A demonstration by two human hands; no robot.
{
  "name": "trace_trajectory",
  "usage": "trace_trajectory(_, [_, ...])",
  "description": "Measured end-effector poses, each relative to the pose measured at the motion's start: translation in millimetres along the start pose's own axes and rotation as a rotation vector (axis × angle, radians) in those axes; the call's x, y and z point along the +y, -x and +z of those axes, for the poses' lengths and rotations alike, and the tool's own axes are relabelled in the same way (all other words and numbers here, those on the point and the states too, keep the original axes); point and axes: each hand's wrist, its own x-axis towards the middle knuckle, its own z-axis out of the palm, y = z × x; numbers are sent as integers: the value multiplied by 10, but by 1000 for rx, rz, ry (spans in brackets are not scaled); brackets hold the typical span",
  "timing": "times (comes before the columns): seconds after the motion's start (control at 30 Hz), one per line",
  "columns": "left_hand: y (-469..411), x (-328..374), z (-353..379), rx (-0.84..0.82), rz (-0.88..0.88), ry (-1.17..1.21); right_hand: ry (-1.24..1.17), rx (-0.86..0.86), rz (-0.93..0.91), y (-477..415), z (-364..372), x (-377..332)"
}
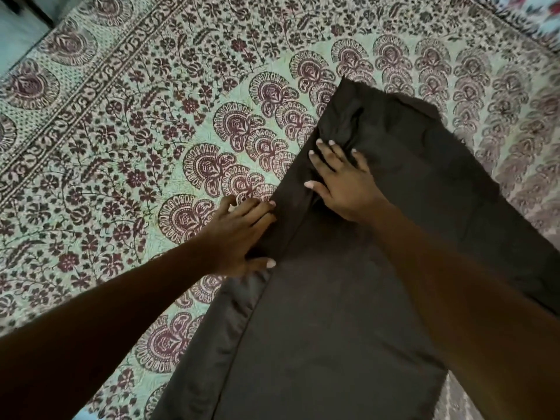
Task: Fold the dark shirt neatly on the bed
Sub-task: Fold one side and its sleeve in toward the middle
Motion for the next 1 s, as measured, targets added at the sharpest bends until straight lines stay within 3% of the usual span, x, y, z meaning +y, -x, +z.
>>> trace_trajectory(0.43, [14,-17,227,56,15,-41,-35,-114,254,-693,-181,598])
trace_trajectory(0.57, [10,-23,231,60,16,-25,-201,123,366,-888,-363,666])
trace_trajectory(0.7, [-3,-37,269,68,17,-2,-466,405,624,-1092,-501,661])
trace_trajectory(0.83, [-1,-54,284,52,17,18,-607,399,687,-1297,-454,674])
trace_trajectory(1.0, [-5,-100,275,55,42,29,-426,430,750,-1344,-473,687])
